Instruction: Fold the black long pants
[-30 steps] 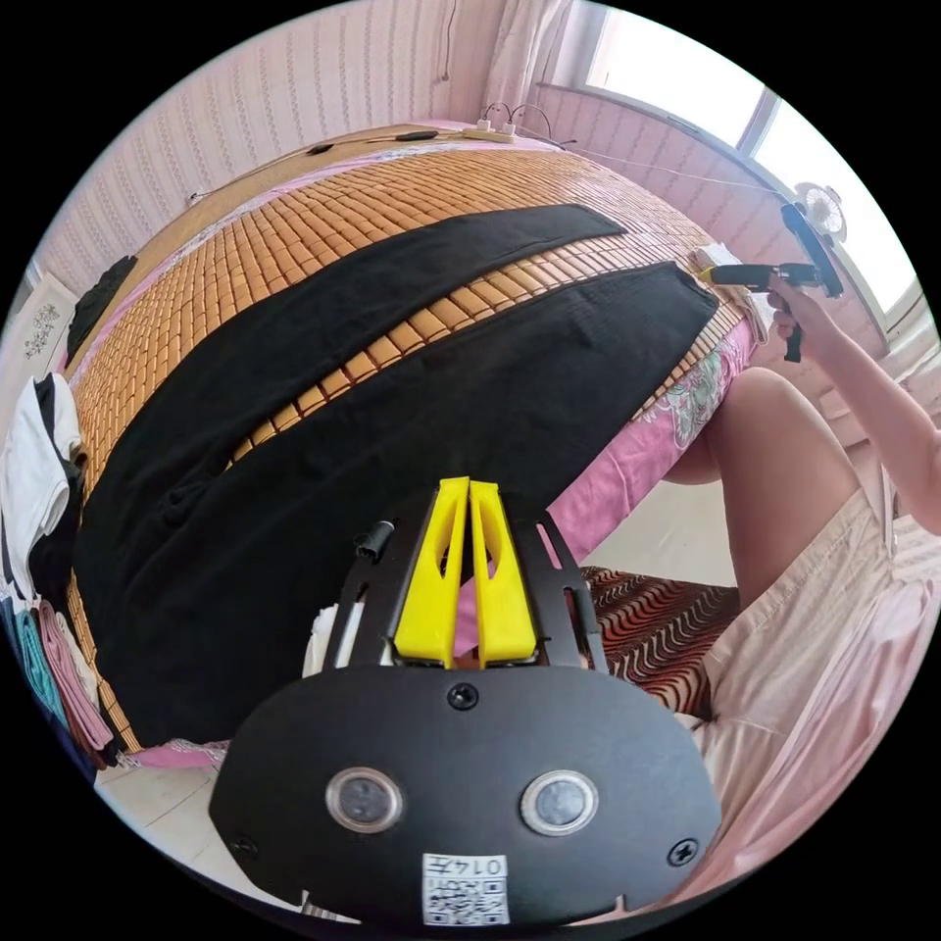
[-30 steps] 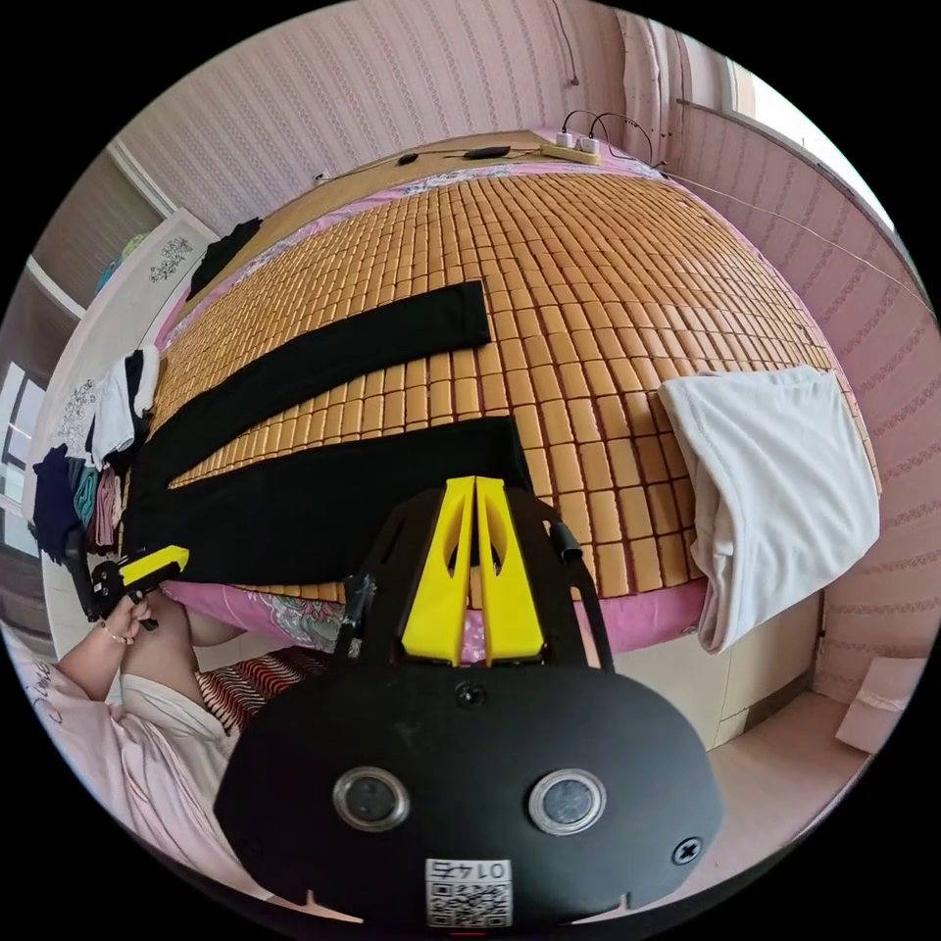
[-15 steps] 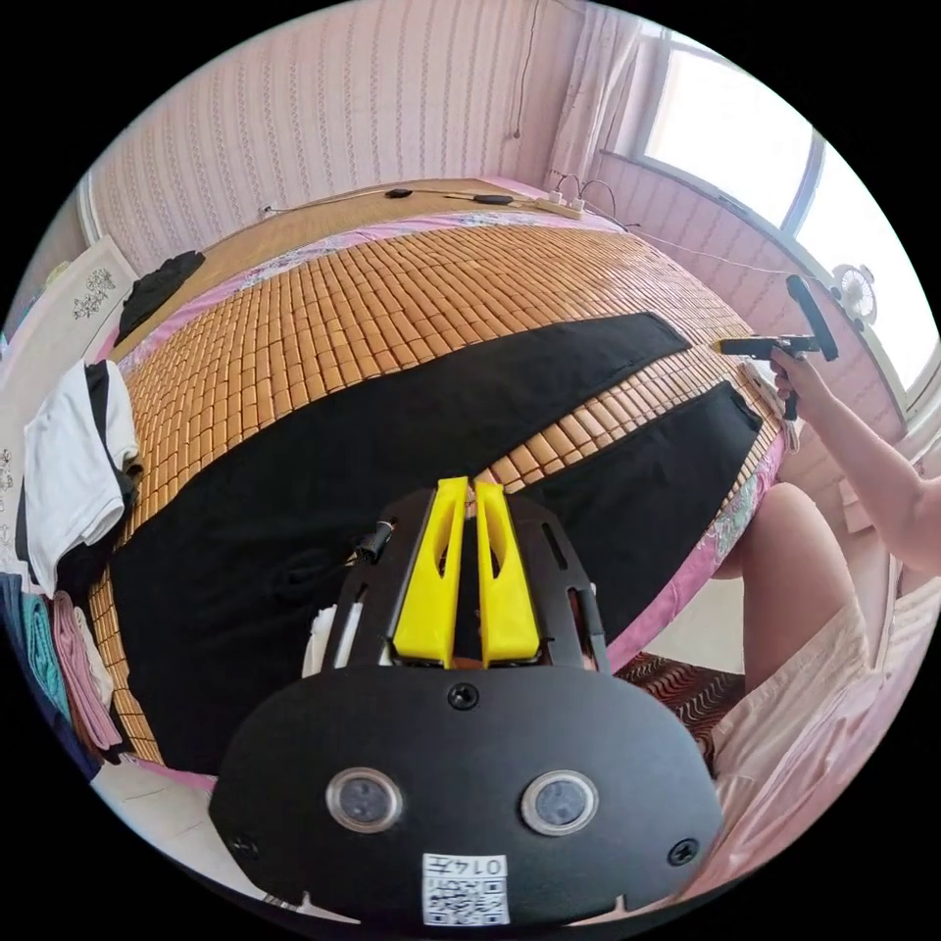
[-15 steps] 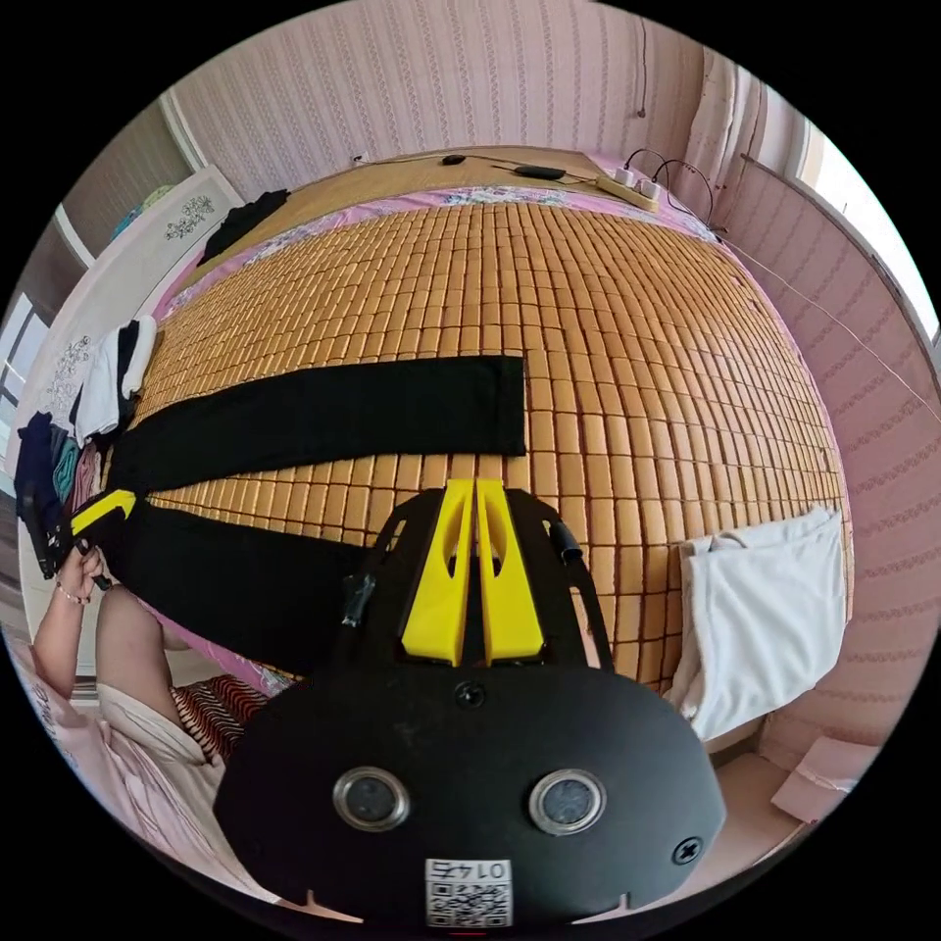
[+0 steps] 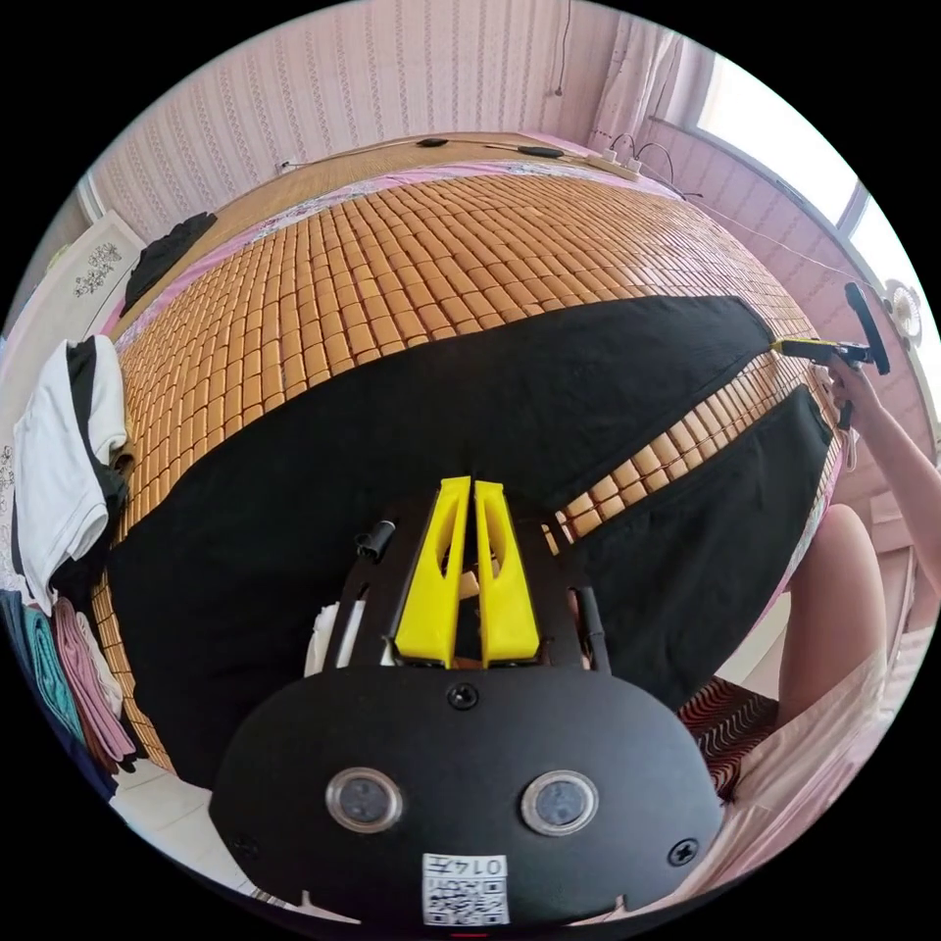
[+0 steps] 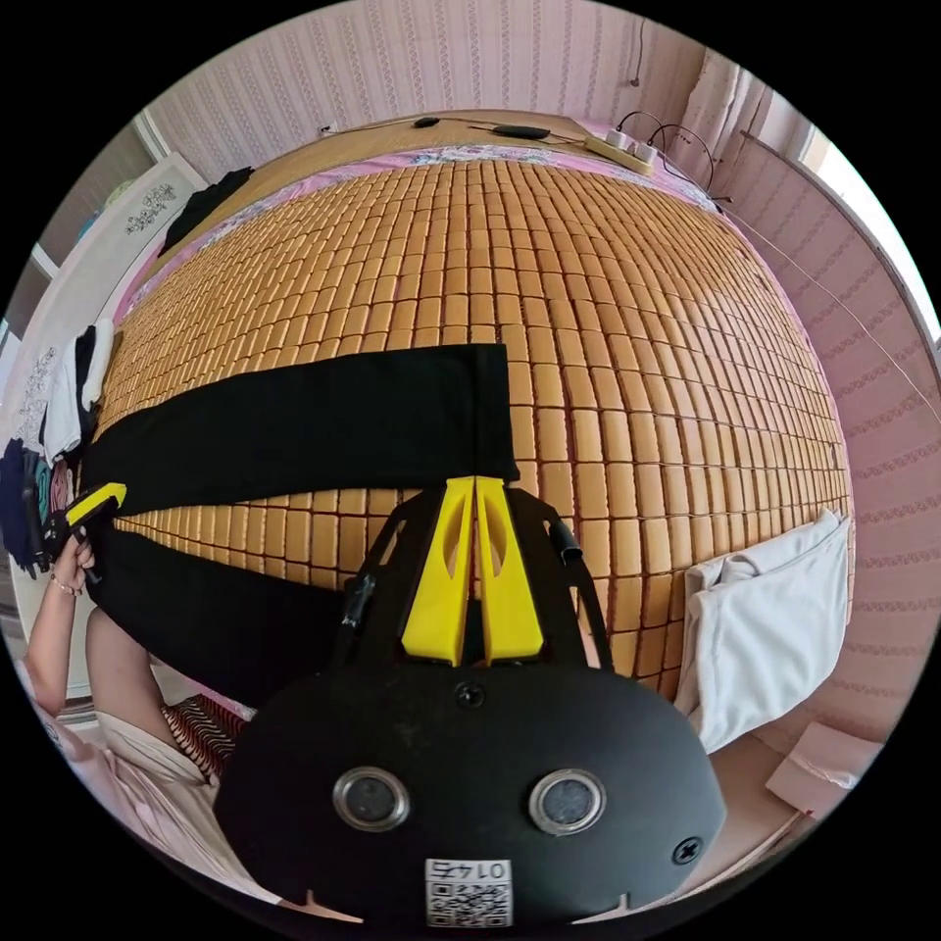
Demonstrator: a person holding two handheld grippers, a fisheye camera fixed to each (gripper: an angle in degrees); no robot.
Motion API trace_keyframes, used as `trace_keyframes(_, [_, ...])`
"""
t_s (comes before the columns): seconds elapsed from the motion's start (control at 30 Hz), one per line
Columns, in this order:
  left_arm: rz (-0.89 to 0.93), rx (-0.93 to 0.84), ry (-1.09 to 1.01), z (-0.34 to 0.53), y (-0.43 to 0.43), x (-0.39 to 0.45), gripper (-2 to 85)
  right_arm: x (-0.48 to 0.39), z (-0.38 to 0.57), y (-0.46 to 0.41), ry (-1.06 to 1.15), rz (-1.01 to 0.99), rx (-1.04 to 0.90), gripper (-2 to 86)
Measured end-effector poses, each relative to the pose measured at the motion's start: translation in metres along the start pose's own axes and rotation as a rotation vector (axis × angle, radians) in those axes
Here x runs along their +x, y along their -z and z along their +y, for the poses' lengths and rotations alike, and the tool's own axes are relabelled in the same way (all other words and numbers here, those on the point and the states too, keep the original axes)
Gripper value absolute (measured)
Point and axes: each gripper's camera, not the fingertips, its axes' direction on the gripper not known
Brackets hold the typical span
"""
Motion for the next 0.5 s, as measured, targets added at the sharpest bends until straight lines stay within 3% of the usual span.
trace_keyframes(0.2, [0.103,0.142,0.11,0.037,0.052,-0.04,-0.2,0.026,0.054,0.047,-0.116,-0.104,0.117,2.8])
trace_keyframes(0.33, [0.152,0.196,0.246,0.092,0.088,-0.091,0.4,0.045,0.103,0.06,-0.192,-0.119,0.072,5.0])
trace_keyframes(0.5, [0.077,0.192,0.452,0.175,0.118,-0.156,2.3,0.057,0.144,0.056,-0.262,-0.1,-0.002,7.7])
